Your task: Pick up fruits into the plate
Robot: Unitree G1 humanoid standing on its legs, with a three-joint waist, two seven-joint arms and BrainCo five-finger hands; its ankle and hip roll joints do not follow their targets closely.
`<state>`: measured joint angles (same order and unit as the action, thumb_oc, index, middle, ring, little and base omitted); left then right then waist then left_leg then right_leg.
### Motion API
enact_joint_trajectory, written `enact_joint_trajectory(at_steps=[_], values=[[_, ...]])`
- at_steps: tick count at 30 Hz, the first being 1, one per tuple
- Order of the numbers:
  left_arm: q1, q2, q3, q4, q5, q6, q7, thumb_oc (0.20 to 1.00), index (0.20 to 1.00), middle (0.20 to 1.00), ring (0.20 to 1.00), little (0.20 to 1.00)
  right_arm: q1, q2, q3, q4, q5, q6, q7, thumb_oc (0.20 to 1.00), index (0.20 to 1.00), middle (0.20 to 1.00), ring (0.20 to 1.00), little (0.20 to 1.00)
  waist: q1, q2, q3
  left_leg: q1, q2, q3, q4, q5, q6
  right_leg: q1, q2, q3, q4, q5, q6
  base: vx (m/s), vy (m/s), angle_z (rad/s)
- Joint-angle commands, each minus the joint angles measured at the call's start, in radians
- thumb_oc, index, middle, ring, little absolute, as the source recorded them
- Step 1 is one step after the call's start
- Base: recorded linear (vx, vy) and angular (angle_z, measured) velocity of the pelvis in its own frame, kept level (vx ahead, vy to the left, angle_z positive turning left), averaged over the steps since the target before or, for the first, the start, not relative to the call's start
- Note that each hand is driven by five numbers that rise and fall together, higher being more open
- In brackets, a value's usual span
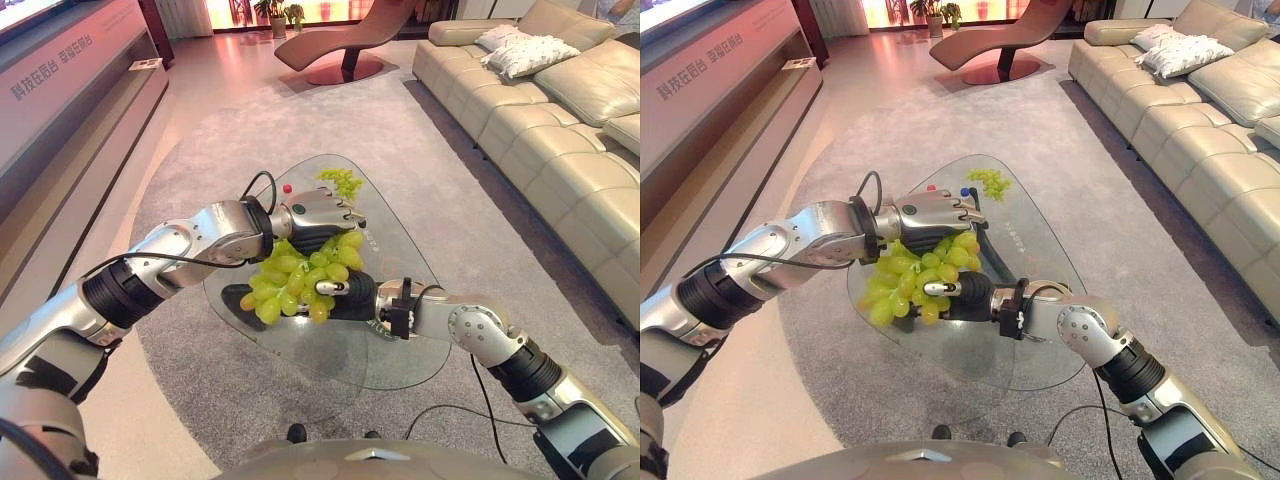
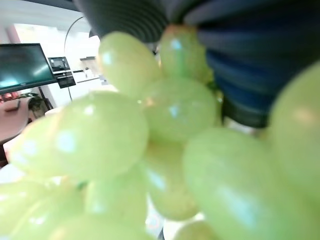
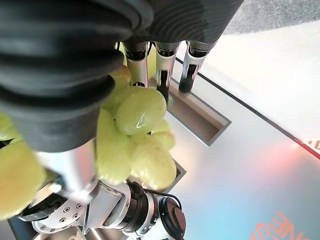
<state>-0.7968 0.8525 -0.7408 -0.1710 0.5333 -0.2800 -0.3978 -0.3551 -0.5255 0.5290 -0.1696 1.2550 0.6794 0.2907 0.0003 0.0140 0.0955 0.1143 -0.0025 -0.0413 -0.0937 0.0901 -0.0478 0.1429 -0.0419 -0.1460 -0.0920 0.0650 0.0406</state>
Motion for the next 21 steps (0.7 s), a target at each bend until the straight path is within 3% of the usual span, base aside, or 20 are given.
enact_joint_trajectory(at_steps=[1, 21], values=[[-0.074, -0.049, 0.023, -0.005, -0.038, 0.001, 0.005, 0.200, 0.200, 0.200, 0.200, 0.200, -0.061, 0.101, -0.025, -0.090, 0.052, -0.100, 0.018, 0.200, 0.200, 0.200, 0.200, 0.200, 0.027, -0.033, -0.020, 0.075, 0.007, 0.057, 0.010, -0.137, 0.006, 0.035, -0.063, -0.029, 0.008, -0.043, 0.086, 0.00, 0.000, 0.00], [-0.052, -0.033, 0.037, -0.005, -0.057, -0.013, 0.019, 0.200, 0.200, 0.200, 0.200, 0.200, -0.043, 0.090, -0.030, -0.081, 0.052, -0.113, 0.025, 0.200, 0.200, 0.200, 0.200, 0.200, 0.031, -0.031, -0.021, 0.076, 0.009, 0.058, 0.010, -0.137, 0.004, 0.037, -0.065, -0.033, 0.005, -0.043, 0.087, 0.00, 0.000, 0.00]])
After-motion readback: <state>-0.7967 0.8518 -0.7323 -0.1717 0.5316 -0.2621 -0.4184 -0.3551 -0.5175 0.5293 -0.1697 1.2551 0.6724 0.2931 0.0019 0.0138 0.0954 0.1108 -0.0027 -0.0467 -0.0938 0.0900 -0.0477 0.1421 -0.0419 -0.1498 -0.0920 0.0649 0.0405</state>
